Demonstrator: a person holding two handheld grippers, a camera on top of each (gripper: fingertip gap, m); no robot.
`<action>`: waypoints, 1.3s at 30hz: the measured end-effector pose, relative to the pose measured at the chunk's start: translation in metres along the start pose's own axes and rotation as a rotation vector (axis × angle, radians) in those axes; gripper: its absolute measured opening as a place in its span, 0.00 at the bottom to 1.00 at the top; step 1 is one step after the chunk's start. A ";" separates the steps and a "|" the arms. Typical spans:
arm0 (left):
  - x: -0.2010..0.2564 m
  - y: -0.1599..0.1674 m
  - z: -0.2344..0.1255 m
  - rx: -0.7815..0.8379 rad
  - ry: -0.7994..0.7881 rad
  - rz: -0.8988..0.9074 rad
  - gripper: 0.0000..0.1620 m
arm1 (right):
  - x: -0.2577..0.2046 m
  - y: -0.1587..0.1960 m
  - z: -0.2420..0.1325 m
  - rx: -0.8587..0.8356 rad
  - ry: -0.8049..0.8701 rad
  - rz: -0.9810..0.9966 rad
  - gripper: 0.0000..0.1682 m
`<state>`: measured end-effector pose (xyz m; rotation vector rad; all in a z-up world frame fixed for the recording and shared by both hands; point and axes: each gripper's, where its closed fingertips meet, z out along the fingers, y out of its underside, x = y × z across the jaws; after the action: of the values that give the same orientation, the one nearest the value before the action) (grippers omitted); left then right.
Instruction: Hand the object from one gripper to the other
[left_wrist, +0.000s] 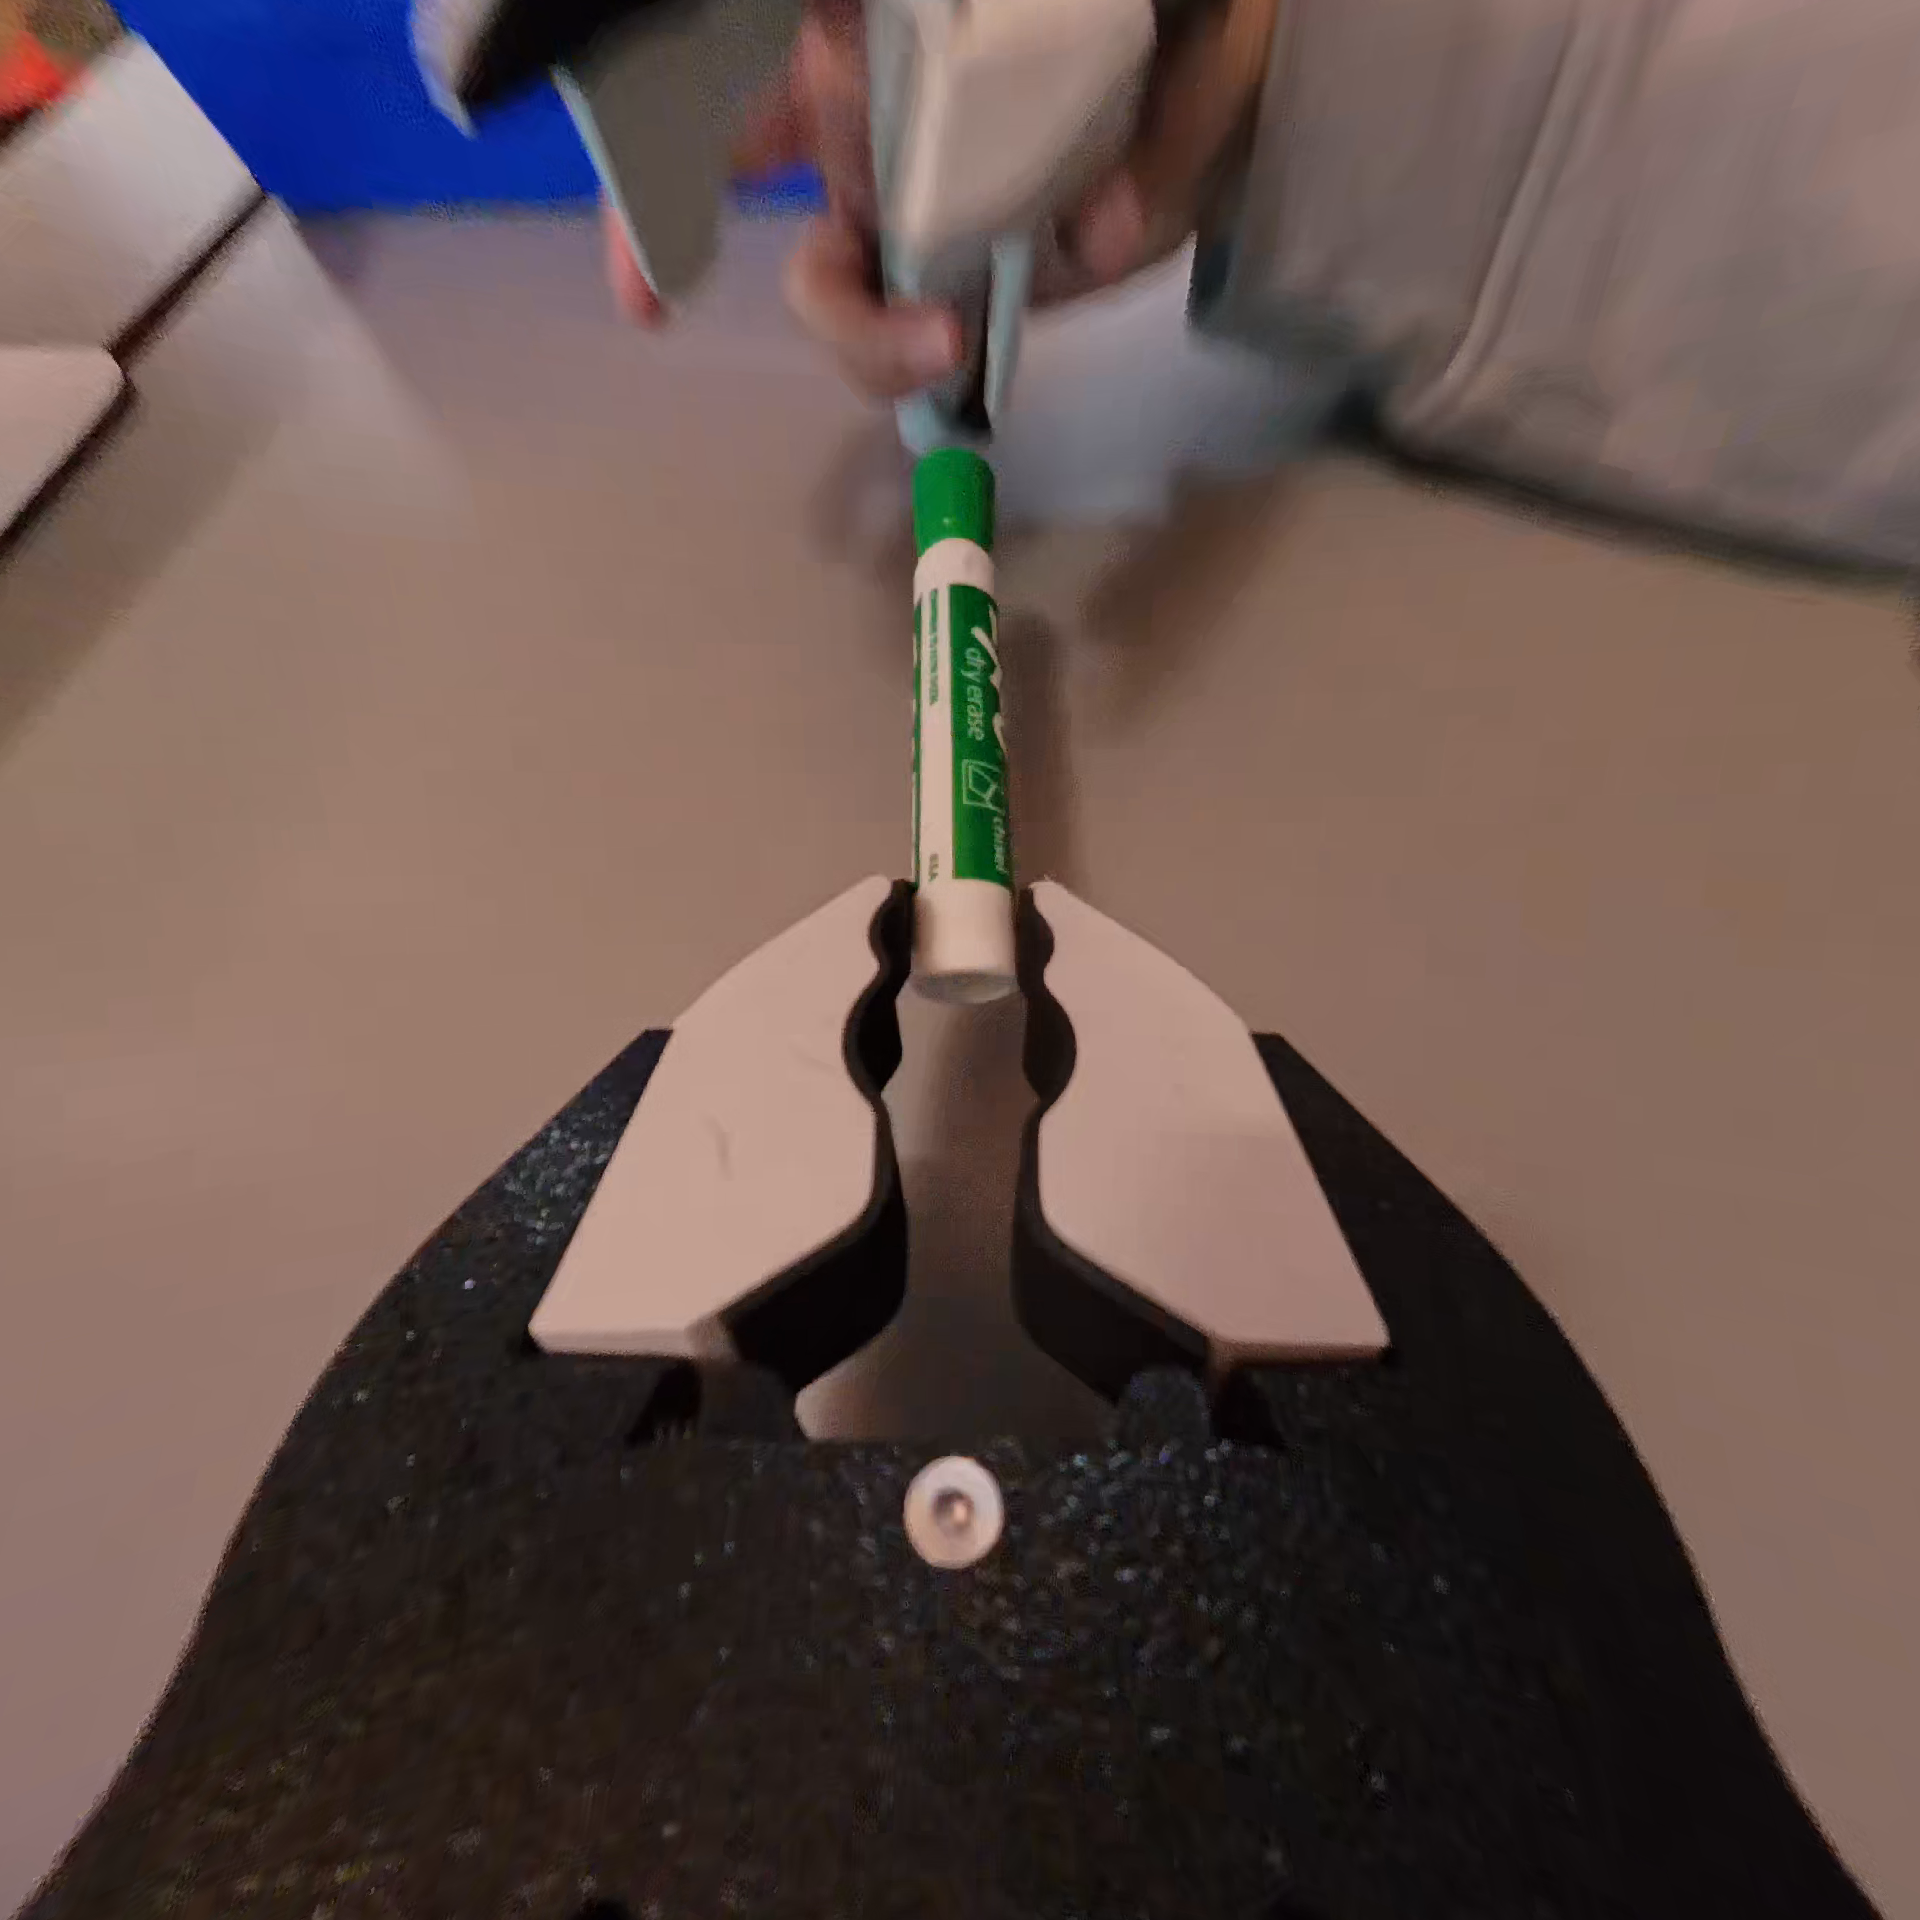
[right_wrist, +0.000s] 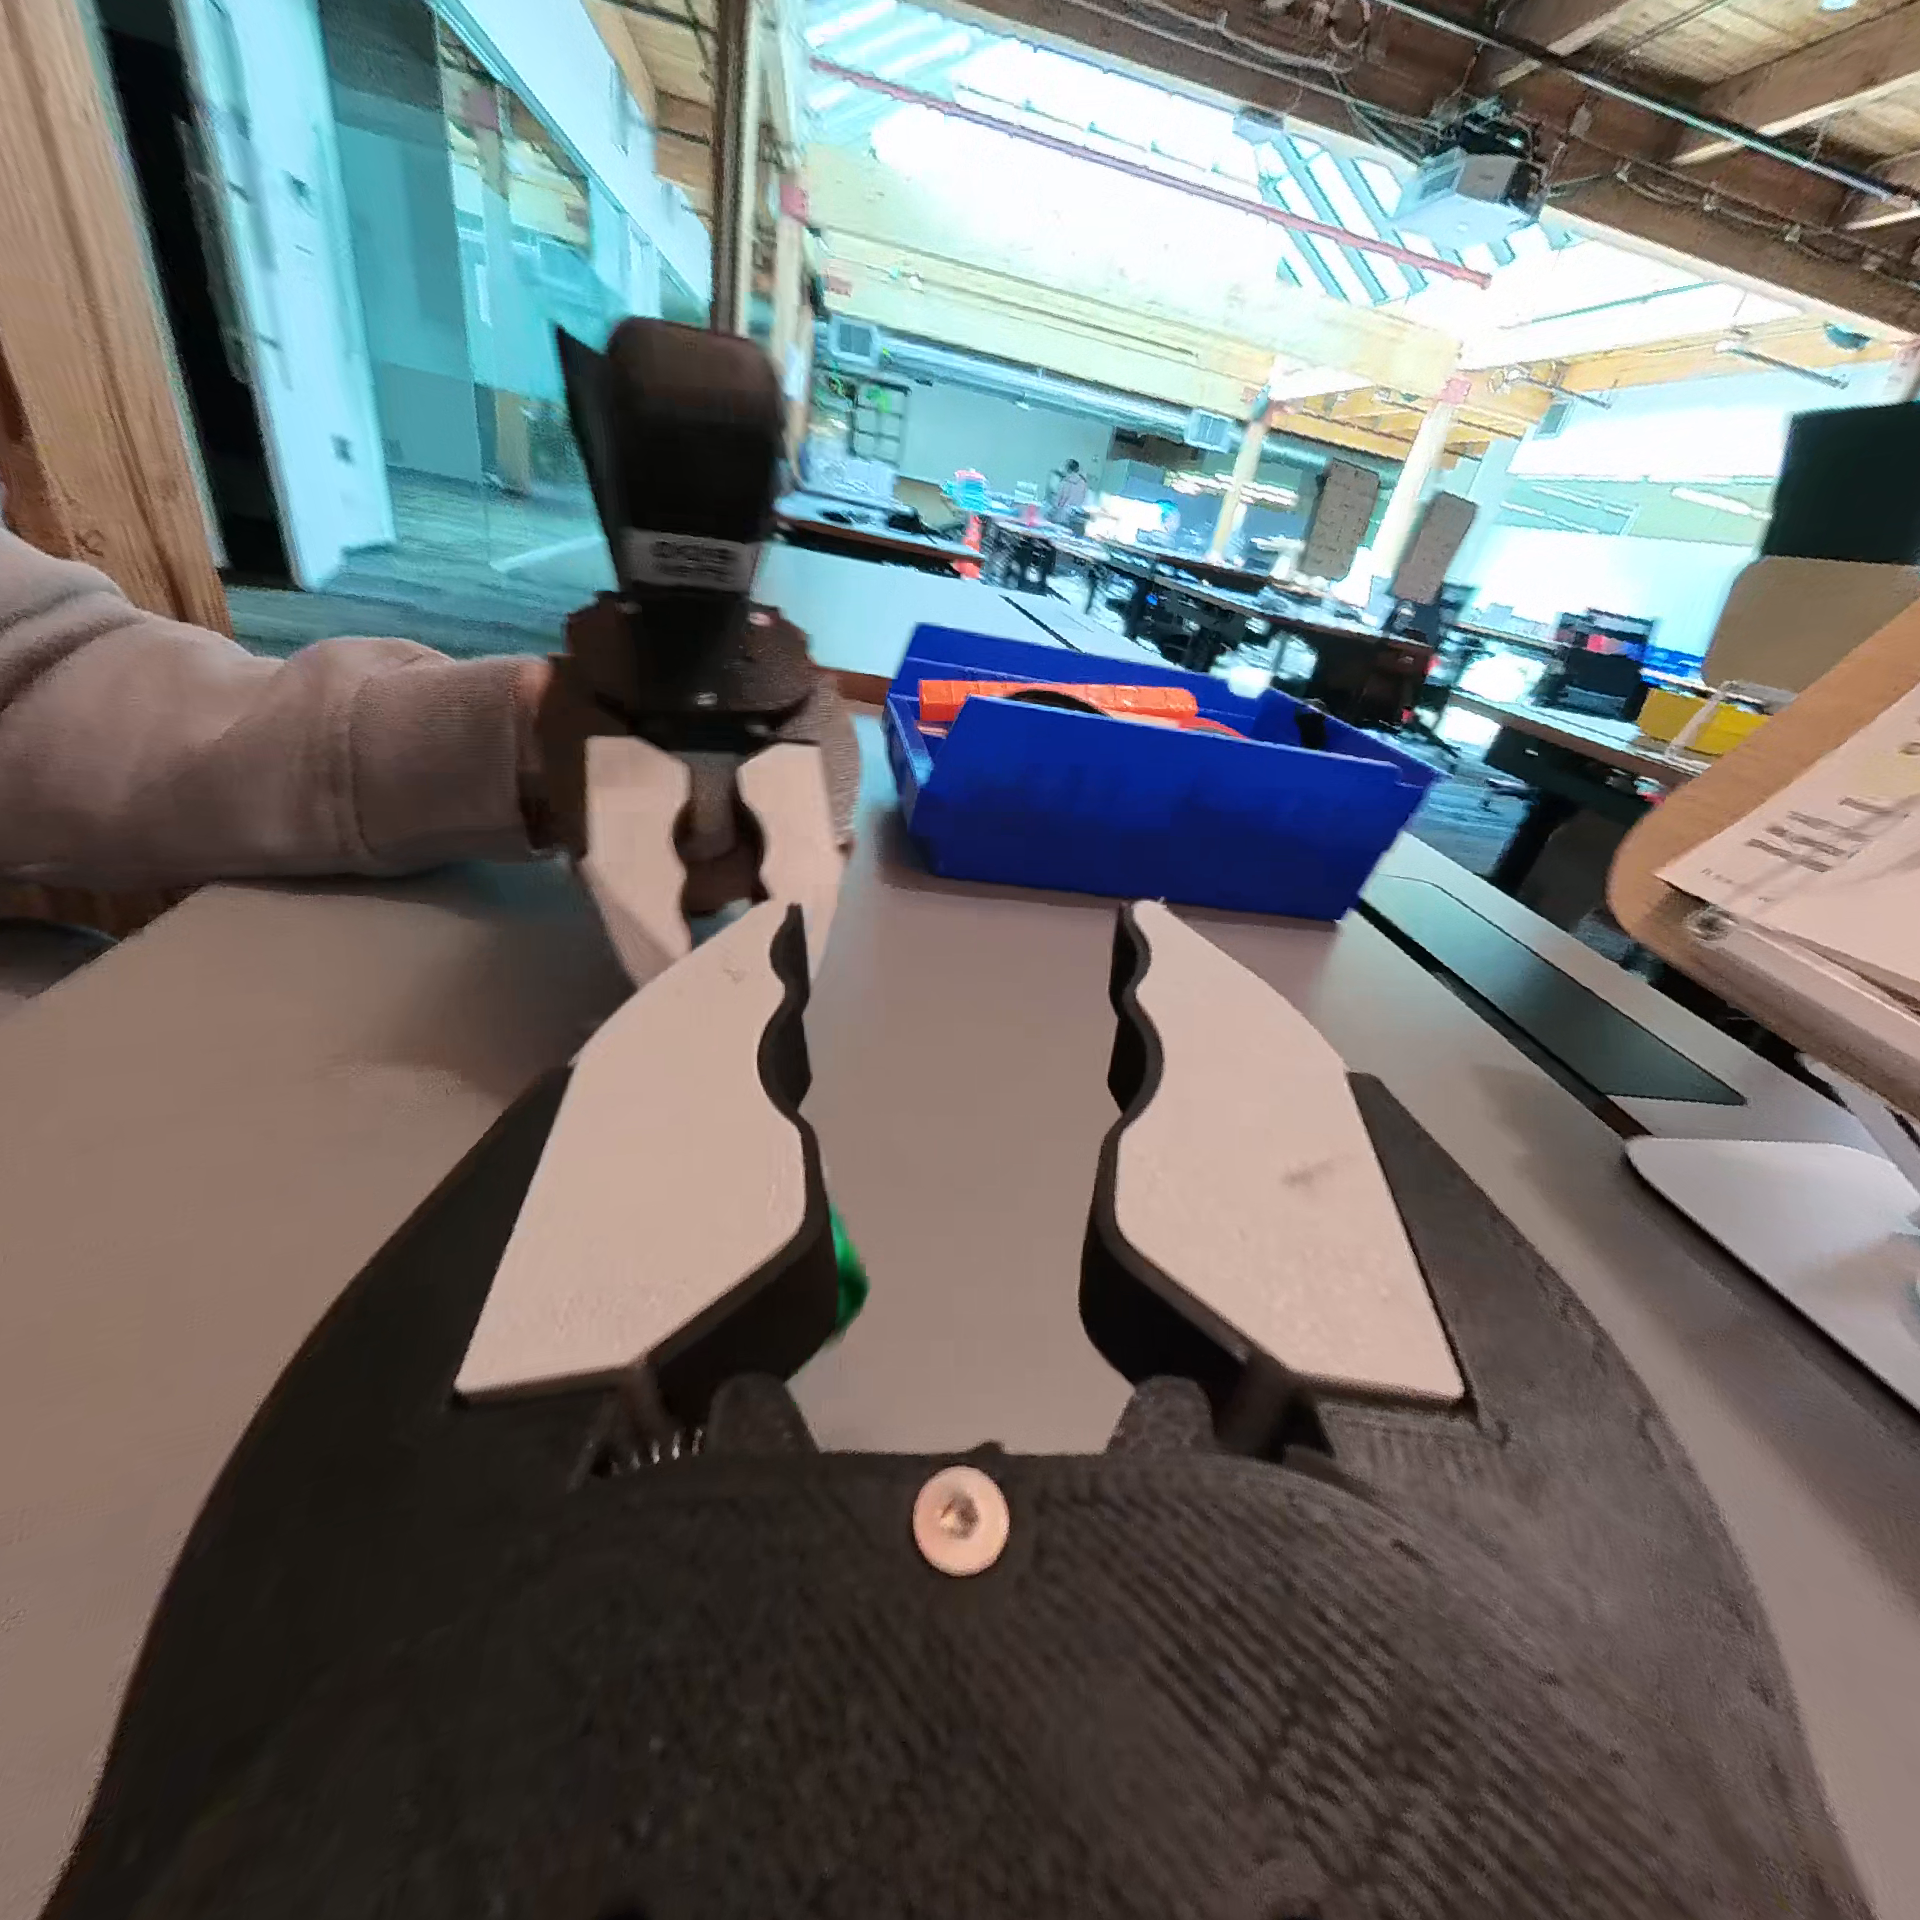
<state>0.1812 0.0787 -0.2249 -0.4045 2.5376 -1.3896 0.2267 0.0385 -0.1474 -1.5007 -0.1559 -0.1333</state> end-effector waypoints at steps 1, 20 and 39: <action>0.001 -0.009 -0.008 0.069 0.034 -0.042 0.12 | -0.006 -0.004 0.000 0.022 -0.038 0.019 0.34; 0.008 -0.012 -0.040 0.147 0.177 -0.141 0.12 | -0.056 0.024 0.024 -0.177 -0.301 -0.030 0.12; -0.029 -0.067 -0.076 0.551 -0.375 0.297 0.26 | -0.034 -0.020 0.043 0.067 -0.353 0.713 0.11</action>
<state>0.1930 0.1142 -0.1260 -0.1551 1.7448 -1.6270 0.1887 0.0802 -0.1312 -1.4218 0.0986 0.7037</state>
